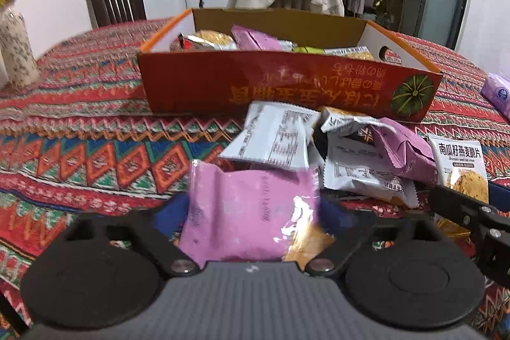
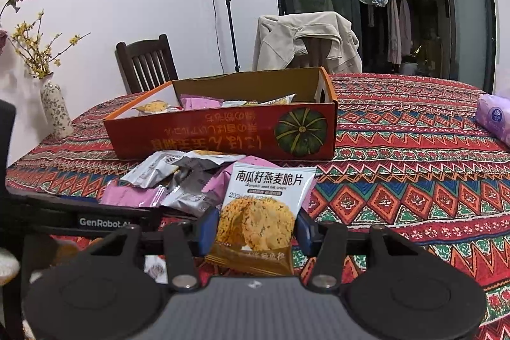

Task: Organize snacks
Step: 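Grasp another pumpkin-seed crisp packet with the right tool while the left tool grasps a pink packet, then lift both held packets and carry them over the orange box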

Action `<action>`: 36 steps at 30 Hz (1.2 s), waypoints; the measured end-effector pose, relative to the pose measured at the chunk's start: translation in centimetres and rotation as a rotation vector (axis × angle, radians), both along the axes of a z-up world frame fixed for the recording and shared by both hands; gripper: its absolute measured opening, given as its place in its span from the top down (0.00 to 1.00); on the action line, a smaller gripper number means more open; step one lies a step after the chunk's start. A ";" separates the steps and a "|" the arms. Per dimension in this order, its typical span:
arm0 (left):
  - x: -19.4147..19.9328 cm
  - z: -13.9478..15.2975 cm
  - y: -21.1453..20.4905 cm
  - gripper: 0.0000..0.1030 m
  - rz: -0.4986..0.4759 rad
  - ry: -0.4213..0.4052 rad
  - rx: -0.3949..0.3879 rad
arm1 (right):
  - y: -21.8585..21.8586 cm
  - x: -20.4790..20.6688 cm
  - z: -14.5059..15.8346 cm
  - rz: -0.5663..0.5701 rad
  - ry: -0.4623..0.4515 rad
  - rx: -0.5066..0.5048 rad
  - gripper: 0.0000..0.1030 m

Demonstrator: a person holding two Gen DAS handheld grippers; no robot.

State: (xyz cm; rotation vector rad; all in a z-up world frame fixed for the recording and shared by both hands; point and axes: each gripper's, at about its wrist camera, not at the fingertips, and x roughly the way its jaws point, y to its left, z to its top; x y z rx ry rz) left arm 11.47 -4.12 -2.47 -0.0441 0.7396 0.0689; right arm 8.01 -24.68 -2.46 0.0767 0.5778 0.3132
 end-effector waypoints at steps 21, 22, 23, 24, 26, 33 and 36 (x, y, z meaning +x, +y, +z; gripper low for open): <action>-3.2 3.4 3.2 0.28 0.034 -0.142 -0.090 | 0.5 -1.3 2.0 -0.006 -0.054 -0.008 0.52; -3.2 3.3 3.2 0.28 0.034 -0.137 -0.091 | 0.6 -1.3 2.0 -0.005 -0.053 -0.010 0.52; -3.1 3.1 3.2 0.28 0.036 -0.130 -0.092 | 0.6 -1.3 2.0 -0.004 -0.051 -0.011 0.52; -3.0 2.9 3.2 0.28 0.039 -0.124 -0.093 | 0.7 -1.3 1.9 -0.003 -0.050 -0.012 0.52; -2.6 2.2 3.3 0.25 0.052 -0.107 -0.088 | 0.9 -1.3 1.9 0.001 -0.049 -0.014 0.52; -1.1 0.1 3.6 0.17 0.092 -0.024 -0.046 | 0.8 -1.5 1.8 -0.002 -0.047 -0.016 0.52; -1.0 0.2 4.0 0.16 0.099 -0.020 -0.074 | 0.7 -1.3 1.8 -0.005 -0.040 -0.014 0.52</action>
